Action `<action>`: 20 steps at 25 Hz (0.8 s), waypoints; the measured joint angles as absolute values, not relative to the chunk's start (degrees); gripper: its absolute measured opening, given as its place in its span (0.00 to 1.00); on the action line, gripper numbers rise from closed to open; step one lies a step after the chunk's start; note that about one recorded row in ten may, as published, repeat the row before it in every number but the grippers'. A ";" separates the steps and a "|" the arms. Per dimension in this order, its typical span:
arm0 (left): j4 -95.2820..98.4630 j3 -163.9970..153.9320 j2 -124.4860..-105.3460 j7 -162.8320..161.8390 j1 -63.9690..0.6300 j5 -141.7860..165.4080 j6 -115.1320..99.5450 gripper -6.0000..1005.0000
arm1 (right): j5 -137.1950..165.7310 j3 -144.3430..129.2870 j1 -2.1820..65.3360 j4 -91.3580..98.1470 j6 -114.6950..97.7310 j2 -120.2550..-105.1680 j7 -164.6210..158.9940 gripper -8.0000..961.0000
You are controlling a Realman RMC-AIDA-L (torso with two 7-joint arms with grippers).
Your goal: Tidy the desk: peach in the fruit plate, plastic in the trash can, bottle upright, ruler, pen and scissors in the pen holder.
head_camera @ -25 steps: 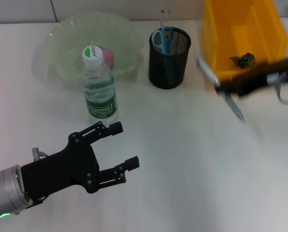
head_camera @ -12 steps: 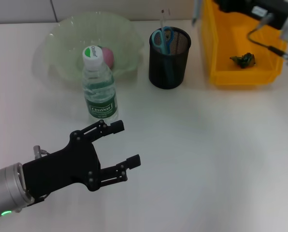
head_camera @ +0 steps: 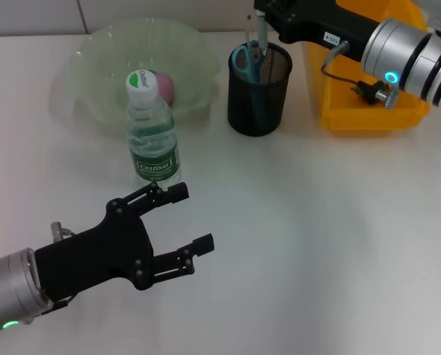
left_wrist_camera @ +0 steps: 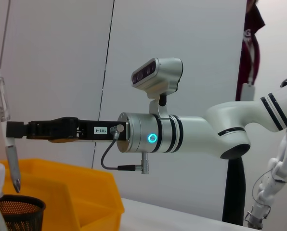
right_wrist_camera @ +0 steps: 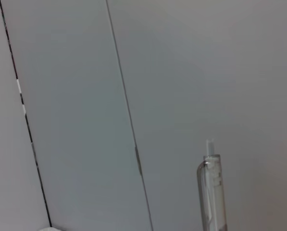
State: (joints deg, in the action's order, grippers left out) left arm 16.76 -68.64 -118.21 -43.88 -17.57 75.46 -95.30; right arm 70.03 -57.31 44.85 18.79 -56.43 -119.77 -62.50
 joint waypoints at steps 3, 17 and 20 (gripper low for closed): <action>16.75 -68.57 -118.21 -43.83 -17.58 75.43 -94.89 0.83 | 69.98 -57.43 44.90 18.66 -56.09 -119.79 -62.53 0.15; 16.86 -68.55 -118.19 -44.25 -17.57 75.69 -94.95 0.83 | 75.05 -57.39 38.08 25.24 -67.61 -118.81 -73.37 0.64; 16.92 -68.56 -117.73 -44.57 -17.56 75.69 -95.16 0.83 | 81.34 -57.21 31.23 33.31 -77.31 -118.68 -79.33 0.72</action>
